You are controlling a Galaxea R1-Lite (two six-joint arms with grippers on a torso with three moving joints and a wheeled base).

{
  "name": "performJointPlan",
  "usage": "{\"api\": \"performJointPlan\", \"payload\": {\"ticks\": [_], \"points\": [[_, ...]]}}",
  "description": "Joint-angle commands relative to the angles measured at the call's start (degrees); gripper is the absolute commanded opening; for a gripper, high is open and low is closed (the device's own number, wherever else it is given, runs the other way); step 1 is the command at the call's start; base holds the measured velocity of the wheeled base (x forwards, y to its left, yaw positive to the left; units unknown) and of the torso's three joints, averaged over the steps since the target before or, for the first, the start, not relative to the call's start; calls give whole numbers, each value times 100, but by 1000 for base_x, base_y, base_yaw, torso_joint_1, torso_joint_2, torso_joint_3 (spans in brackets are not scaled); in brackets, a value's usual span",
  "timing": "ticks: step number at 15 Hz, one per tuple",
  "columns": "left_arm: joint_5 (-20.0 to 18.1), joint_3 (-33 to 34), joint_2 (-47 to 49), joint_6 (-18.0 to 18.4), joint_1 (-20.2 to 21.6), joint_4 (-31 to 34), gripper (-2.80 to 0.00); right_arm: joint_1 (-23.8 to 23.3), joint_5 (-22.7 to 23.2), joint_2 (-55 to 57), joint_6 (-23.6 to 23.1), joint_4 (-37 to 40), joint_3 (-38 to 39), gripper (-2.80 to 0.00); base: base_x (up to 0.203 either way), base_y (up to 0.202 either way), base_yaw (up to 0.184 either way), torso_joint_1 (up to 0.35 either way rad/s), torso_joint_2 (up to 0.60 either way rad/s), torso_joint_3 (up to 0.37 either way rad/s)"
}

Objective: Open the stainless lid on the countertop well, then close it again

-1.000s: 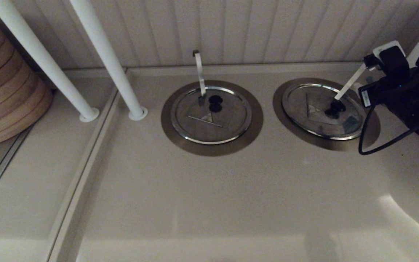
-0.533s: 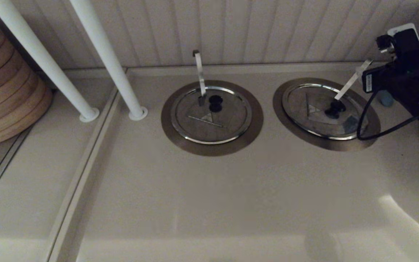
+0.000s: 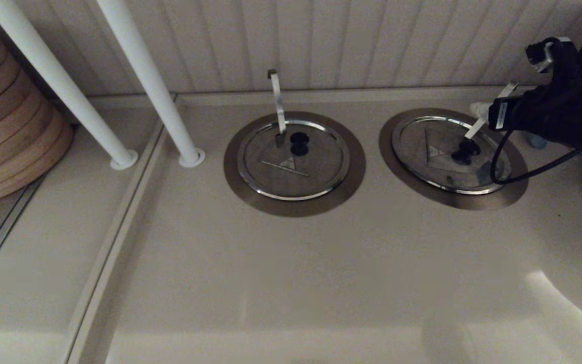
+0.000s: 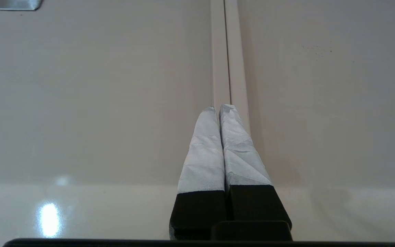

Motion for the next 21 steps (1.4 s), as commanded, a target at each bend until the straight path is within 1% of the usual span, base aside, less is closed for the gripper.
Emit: {"api": "performJointPlan", "payload": {"ticks": [1, 4, 6, 9, 10, 15, 17, 19, 21], "points": [[2, 0, -2, -2, 0, -2, -280, -25, 26, -186, 33, 35, -55, 0, 0, 0, 0, 0, 0, 0], [2, 0, -2, -2, 0, -2, -280, -25, 68, -336, 128, 174, -48, 0, 0, 0, 0, 0, 0, 0], [2, 0, -2, -2, 0, -2, -280, -25, 352, -519, 276, 323, -7, 0, 0, 0, 0, 0, 0, 0], [2, 0, -2, -2, 0, -2, -280, -25, 918, -807, 645, 790, -2, 0, 0, 0, 0, 0, 0, 0], [2, 0, -2, -2, 0, -2, -280, -25, 979, -869, 656, 862, 20, 0, 0, 0, 0, 0, 0, 0], [2, 0, -2, -2, 0, -2, -280, 21, 1113, -1439, 655, 886, 362, 0, 0, 0, 0, 0, 0, 0], [2, 0, -2, -2, 0, -2, -280, 24, 1139, -1734, 650, 887, 621, 0, 0, 0, 0, 0, 0, 0], [2, 0, -2, -2, 0, -2, -280, 125, 1126, -1872, 649, 891, 902, 0, 0, 0, 0, 0, 0, 0], [2, 0, -2, -2, 0, -2, -280, 111, 1026, -2016, 641, 889, 1114, 0, 0, 0, 0, 0, 0, 0]]}}
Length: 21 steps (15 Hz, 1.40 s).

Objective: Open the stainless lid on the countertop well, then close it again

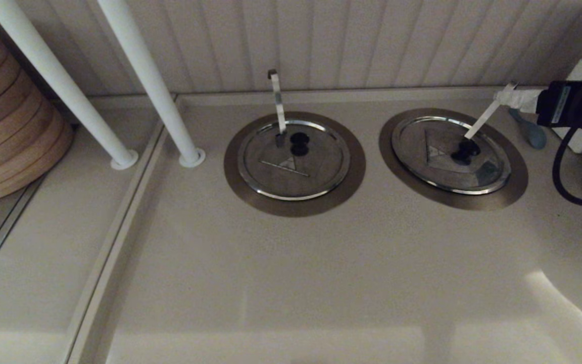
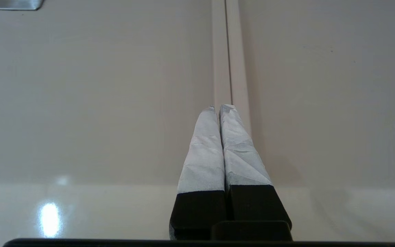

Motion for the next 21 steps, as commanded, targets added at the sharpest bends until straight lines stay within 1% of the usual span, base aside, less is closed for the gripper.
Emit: {"api": "performJointPlan", "payload": {"ticks": [1, 3, 4, 5, 6, 9, 13, 15, 17, 18, 21], "points": [[1, 0, -2, -3, 0, -8, -280, -12, -63, -318, -6, -18, 271, 0, 0, 0, 0, 0, 0, 0], [1, 0, -2, -3, 0, -2, -280, -36, -79, -621, -3, -14, 484, 0, 0, 0, 0, 0, 0, 0], [1, 0, -2, -3, 0, -2, -280, -40, -80, -798, 9, 2, 571, -280, 0, 0, 0, 0, 0, 0], [1, 0, -2, -3, 0, -2, -280, -45, -82, -1004, 12, 99, 638, -280, 0, 0, 0, 0, 0, 0], [1, 0, -2, -3, 0, -2, -280, -48, -76, -1274, 13, 371, 702, -280, 0, 0, 0, 0, 0, 0], [1, 0, -2, -3, 0, -3, -280, 33, -36, -2133, 104, 1387, 868, -280, 0, 0, 0, 0, 0, 0], [1, 0, -2, -3, 0, -2, -280, 72, -111, -3431, 181, 2219, 1072, -280, 0, 0, 0, 0, 0, 0], [1, 0, -2, -3, 0, -2, -280, 62, -341, -4303, 172, 2839, 1127, -280, 0, 0, 0, 0, 0, 0], [1, 0, -2, -3, 0, -10, -280, 8, -733, -4995, 124, 3396, 1147, -280, 0, 0, 0, 0, 0, 0], [1, 0, -2, -3, 0, -2, -280, -107, -931, -5241, 29, 3608, 1160, -280, 0, 0, 0, 0, 0, 0], [1, 0, -2, -3, 0, -2, -280, -256, -1045, -5956, -135, 3876, 1401, -280, 0, 0, 0, 0, 0, 0]]}}
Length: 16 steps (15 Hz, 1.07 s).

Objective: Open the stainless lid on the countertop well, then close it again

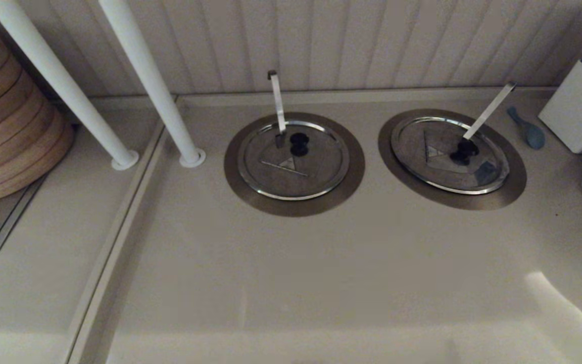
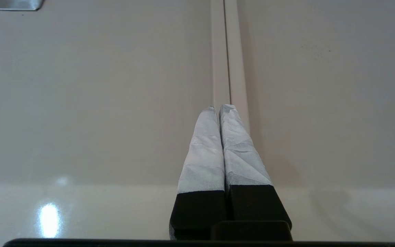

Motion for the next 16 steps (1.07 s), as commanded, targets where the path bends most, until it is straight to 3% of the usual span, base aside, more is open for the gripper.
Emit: {"api": "performJointPlan", "payload": {"ticks": [1, 3, 7, 9, 11, 13, 16], "points": [[3, 0, -2, -5, 0, -2, -280, -57, 8, -907, -133, 89, 296, -280, 0, 0, 0, 0, 0, 0], [3, 0, -2, -5, 0, -2, -280, -45, -13, -1342, -236, 101, 719, -280, 0, 0, 0, 0, 0, 0], [3, 0, -2, -5, 0, -10, -280, 155, -351, -1473, 13, 53, 956, -280, 0, 0, 0, 0, 0, 0], [3, 0, -2, -5, 0, -2, -280, 522, -383, -1851, -228, 33, 1150, -280, 0, 0, 0, 0, 0, 0], [3, 0, -2, -5, 0, -2, -280, 428, -365, -2501, -448, 34, 1471, -280, 0, 0, 0, 0, 0, 0], [3, 0, -2, -5, 0, -2, -280, 374, -470, -2958, -994, 36, 2003, -280, 0, 0, 0, 0, 0, 0], [3, 0, -2, -5, 0, -2, -280, 358, -573, -2953, -669, -2, 2499, -280, 0, 0, 0, 0, 0, 0]]}}
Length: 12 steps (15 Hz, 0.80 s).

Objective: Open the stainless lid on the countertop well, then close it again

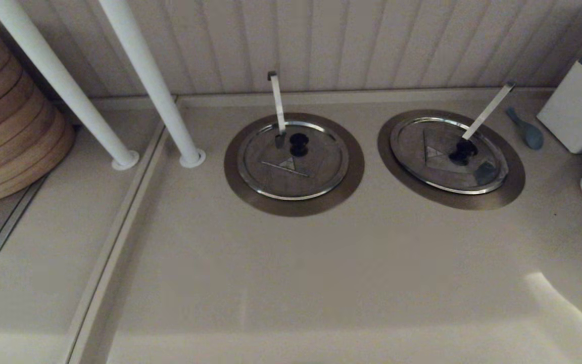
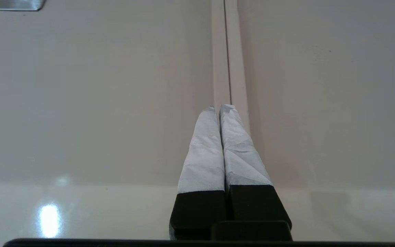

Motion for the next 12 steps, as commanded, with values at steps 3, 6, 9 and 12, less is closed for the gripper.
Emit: {"api": "performJointPlan", "payload": {"ticks": [3, 6, 9, 12], "points": [[2, 0, -2, -2, 0, -2, -280, -5, 150, -127, 20, -928, 1227, -280, 0, 0, 0, 0, 0, 0], [2, 0, -2, -2, 0, -2, -280, -5, 298, -127, -253, -2131, 2506, -280, 0, 0, 0, 0, 0, 0], [2, 0, -2, -2, 0, -2, -280, -5, 588, -127, -439, -3399, 3341, -280, 0, 0, 0, 0, 0, 0], [2, 0, -2, -2, 0, -7, -280, -5, 763, -127, -443, -2839, 3306, -280, 0, 0, 0, 0, 0, 0]]}}
